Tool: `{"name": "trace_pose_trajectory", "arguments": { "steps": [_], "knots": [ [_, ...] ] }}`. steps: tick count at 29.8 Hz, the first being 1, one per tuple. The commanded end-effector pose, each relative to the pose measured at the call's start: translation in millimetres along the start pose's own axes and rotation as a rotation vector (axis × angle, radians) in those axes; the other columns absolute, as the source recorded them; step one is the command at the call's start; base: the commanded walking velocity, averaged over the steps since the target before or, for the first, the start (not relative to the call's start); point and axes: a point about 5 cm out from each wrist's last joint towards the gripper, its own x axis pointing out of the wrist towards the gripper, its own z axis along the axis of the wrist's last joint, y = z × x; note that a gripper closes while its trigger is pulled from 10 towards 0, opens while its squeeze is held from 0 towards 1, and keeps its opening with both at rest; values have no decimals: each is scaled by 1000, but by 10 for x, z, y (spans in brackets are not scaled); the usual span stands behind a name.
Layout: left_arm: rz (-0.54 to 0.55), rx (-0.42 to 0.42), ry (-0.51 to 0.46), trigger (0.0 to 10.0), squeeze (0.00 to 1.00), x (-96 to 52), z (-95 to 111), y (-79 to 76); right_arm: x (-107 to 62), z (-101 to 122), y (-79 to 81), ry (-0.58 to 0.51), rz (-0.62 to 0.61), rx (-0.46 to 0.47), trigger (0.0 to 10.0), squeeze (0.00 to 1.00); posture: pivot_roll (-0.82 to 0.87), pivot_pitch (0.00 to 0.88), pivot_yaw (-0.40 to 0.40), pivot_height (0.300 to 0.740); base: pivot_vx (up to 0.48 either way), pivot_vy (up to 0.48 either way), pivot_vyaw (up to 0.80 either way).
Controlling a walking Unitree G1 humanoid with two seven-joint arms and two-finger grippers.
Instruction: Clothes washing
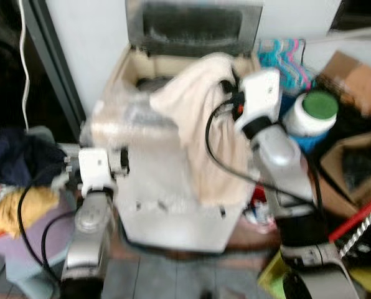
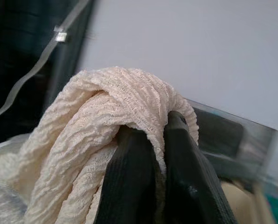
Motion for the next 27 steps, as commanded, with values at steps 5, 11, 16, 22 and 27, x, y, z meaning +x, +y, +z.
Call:
{"name": "trace_pose_trajectory", "arguments": {
  "steps": [5, 11, 16, 22, 27],
  "knots": [
    [18, 8, 6, 10000, 0, -9, 6, 42, 43, 85, 125, -53, 99, -17, 10000, 0, -23, 0, -13, 740, 301, 48, 502],
    [14, 11, 9, 10000, 0, -8, 2, 42, 39, 65, 119, -54, 102, -26, 10000, 0, -23, 0, -16, 740, 326, 252, 591],
    [12, 19, 11, 10000, 0, -8, -2, 44, 25, 36, 81, -35, 73, -21, 10000, 0, -22, 0, -23, 740, 328, 51, 88],
    [9, 26, 19, 10000, 0, -12, -19, 38, -13, -51, 37, 13, 6, -31, 10000, 0, -18, 0, -27, 740, 398, 0, 0],
    [7, 20, 22, 10000, 0, -7, -20, 28, 10, -135, -97, 83, -113, -75, 10000, 0, -16, 0, -24, 740, 160, 0, -480]
  ]
}}
